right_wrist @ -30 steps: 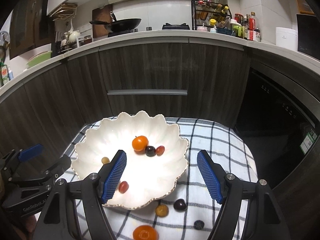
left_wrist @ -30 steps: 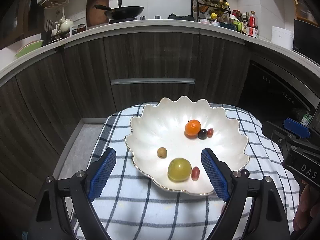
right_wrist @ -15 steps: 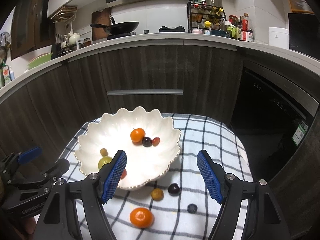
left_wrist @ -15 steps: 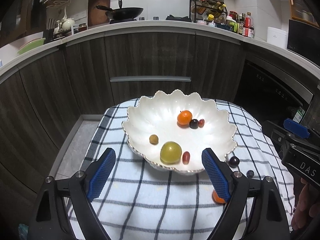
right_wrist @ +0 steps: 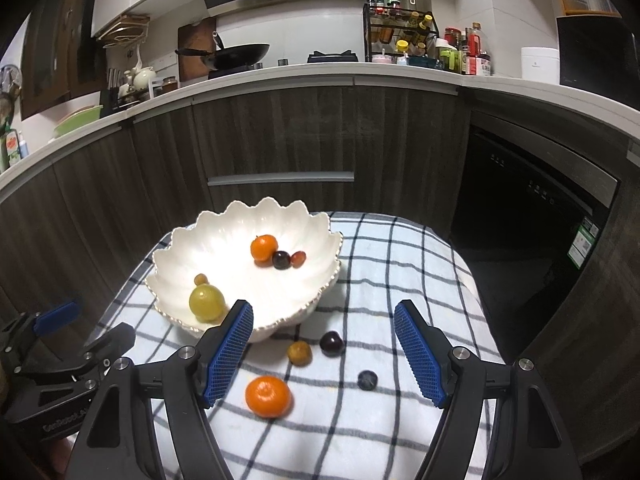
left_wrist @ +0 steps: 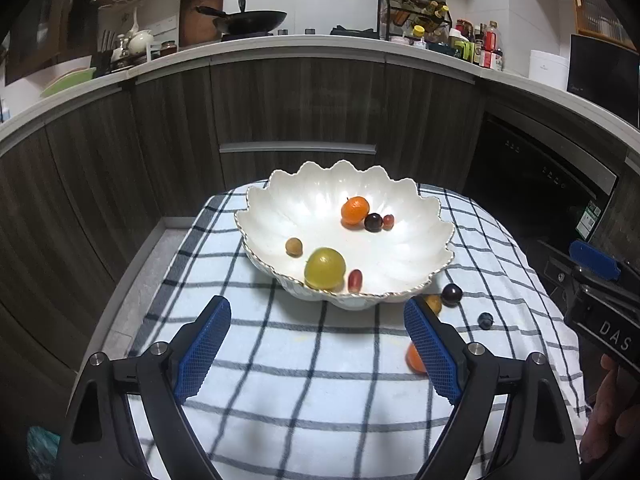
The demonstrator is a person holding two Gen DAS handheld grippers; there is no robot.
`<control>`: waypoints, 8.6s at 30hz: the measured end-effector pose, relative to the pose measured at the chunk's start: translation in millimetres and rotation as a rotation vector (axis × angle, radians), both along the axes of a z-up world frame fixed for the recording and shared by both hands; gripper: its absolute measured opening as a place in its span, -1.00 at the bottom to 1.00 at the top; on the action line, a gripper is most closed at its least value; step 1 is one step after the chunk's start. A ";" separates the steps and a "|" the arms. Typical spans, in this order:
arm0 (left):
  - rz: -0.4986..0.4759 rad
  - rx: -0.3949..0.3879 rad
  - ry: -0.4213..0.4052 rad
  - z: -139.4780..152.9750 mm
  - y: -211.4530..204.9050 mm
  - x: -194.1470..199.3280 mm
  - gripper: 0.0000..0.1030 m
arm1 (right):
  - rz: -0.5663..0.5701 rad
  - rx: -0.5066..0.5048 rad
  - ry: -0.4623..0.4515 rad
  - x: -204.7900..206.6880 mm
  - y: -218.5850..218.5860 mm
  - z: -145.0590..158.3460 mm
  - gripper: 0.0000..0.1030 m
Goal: Organize fruits
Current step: 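Withdraw both open tools from the bowl toward the loose fruits, then grasp the mandarin with the left tool while the right tool grasps the dark plum, then carry the mandarin and dark plum over the white bowl with both tools, then open the left tool dropping the mandarin while the right tool releases the plum, then withdraw both open tools from the bowl toward the longan and blueberry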
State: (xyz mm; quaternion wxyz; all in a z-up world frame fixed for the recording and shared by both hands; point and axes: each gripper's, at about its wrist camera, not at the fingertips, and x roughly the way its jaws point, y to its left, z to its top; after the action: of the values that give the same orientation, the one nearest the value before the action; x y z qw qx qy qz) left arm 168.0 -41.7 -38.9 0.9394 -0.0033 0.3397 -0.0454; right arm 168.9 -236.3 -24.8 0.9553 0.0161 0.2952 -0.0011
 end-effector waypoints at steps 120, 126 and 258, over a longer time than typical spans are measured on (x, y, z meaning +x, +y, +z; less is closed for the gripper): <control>0.062 -0.050 0.214 -103.0 -105.5 35.4 -0.19 | 0.556 -0.108 0.261 96.8 -27.1 -116.8 -0.47; 0.042 -0.056 0.201 -95.5 -104.0 28.6 -0.19 | 0.534 -0.090 0.249 84.8 -30.0 -105.4 -0.47; 0.016 0.013 0.029 39.1 25.8 131.8 0.80 | 0.162 -0.096 0.134 133.6 43.9 28.0 0.46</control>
State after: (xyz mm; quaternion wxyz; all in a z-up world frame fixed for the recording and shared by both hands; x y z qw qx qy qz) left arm 299.9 -15.9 0.3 0.9346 -0.0008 0.3538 -0.0356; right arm 302.5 -192.3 3.1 0.9301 -0.0534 0.3583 0.0609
